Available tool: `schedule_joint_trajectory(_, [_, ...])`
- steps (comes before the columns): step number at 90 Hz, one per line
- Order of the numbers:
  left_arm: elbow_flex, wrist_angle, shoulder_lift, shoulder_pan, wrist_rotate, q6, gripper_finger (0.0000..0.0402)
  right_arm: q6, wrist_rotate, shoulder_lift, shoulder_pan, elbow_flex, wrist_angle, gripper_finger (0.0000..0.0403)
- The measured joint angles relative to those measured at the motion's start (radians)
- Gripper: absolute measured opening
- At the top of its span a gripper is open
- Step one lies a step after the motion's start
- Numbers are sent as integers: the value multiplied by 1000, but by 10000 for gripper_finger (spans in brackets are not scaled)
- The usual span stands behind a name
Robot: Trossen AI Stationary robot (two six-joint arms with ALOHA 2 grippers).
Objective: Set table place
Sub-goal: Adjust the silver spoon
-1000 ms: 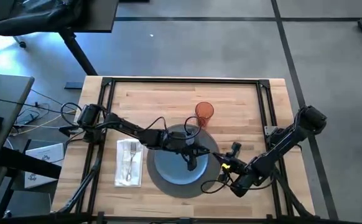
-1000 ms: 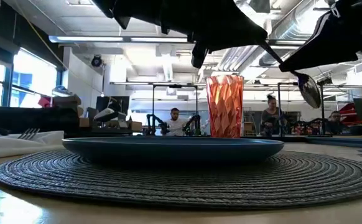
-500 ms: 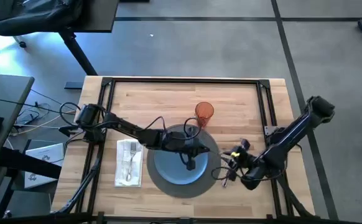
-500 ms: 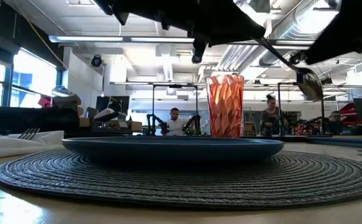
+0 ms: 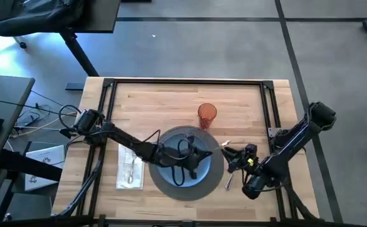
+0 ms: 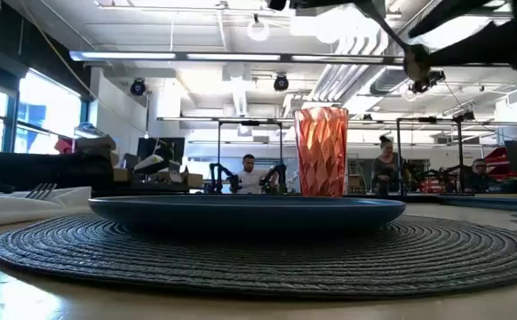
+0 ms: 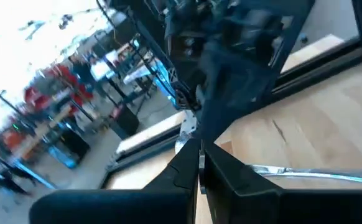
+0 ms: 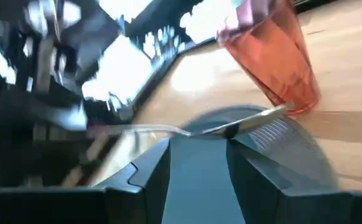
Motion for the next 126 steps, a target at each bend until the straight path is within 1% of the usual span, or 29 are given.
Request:
schedule_joint_trajectory(8, [0,0,0,-2,0,35,0,29,11,12,-21,0,69,142])
schedule_joint_trajectory(22, [0,2,0,-2,3,108,0,31,11,22,-55,0,180,142])
schedule_joint_trajectory(51, [0,13,9,-6,4,227,0,41,0,22,-116,-1,311,142])
schedule_joint_trajectory(58, [0,7,11,-8,-12,251,0,40,-4,22,-116,-1,326,142])
schedule_joint_trajectory(71, [-1,-22,14,-8,-9,249,0,58,-4,22,-96,-1,336,142])
schedule_joint_trajectory(82, [-1,-25,14,-8,-31,247,0,71,-5,22,-70,-1,335,142])
schedule_joint_trajectory(89, [-1,-20,14,-9,-26,248,0,92,-23,22,-67,-1,335,142])
schedule_joint_trajectory(96, [-1,-7,14,-14,-14,248,0,92,-47,22,-79,-1,351,142])
schedule_joint_trajectory(109, [-1,-6,14,-25,0,250,0,75,-46,22,-106,-1,368,142])
schedule_joint_trajectory(120, [-1,2,14,-36,7,253,0,65,-117,29,-139,-1,386,142])
schedule_joint_trajectory(126, [-1,2,14,-39,5,275,0,49,-123,35,-145,-1,409,142])
